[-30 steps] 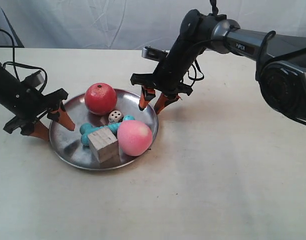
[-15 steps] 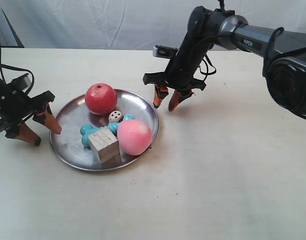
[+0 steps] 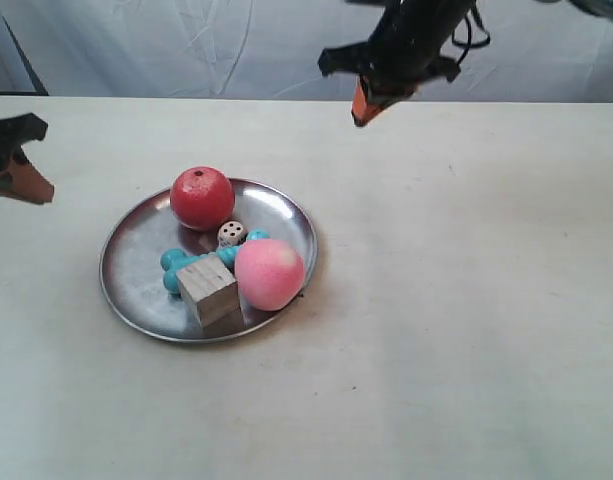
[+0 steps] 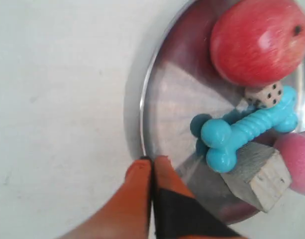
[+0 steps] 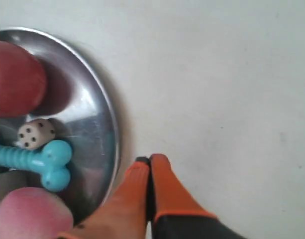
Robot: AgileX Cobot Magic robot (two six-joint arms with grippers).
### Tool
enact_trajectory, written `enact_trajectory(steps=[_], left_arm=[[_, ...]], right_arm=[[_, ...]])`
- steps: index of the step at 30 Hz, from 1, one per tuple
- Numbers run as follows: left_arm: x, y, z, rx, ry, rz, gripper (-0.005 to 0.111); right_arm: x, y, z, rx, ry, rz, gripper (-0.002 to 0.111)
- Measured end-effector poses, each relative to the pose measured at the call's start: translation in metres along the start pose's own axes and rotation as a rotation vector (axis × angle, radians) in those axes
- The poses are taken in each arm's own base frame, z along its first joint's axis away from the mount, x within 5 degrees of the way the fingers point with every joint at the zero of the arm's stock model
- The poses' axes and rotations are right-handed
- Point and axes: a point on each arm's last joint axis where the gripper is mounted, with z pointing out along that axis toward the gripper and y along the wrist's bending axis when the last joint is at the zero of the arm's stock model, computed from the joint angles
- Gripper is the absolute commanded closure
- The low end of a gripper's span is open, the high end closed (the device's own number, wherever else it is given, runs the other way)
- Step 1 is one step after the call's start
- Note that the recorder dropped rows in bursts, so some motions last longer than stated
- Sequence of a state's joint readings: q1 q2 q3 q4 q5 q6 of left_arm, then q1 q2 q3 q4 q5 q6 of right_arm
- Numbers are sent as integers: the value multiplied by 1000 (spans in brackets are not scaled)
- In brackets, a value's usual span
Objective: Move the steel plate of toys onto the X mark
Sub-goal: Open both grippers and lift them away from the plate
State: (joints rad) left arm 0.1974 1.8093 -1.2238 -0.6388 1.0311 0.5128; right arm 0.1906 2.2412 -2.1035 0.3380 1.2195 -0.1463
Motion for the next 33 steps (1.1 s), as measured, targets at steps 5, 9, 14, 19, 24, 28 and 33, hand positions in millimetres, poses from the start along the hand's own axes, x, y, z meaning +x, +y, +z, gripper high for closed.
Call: enact_trajectory(steps=[5, 9, 14, 19, 24, 28, 33], left_arm=[[8, -43, -70, -51, -292, 184, 106], [37, -75, -121, -112, -517, 285, 106], [91, -105, -162, -168, -715, 389, 106], [132, -116, -173, -192, -811, 430, 106], [155, -113, -164, -192, -824, 412, 106], [161, -112, -157, -176, -773, 416, 106], [162, -111, -157, -188, -764, 422, 106]], right_arm=[[3, 36, -82, -4, -163, -95, 108], [27, 69, -132, -20, -236, -167, 108], [74, 96, -158, -30, -339, -224, 108], [134, 104, -148, -25, -450, -230, 108], [208, 92, -115, -1, -536, -219, 108], [254, 79, -97, -8, -510, -176, 108], [263, 76, -92, -9, -488, -164, 108]])
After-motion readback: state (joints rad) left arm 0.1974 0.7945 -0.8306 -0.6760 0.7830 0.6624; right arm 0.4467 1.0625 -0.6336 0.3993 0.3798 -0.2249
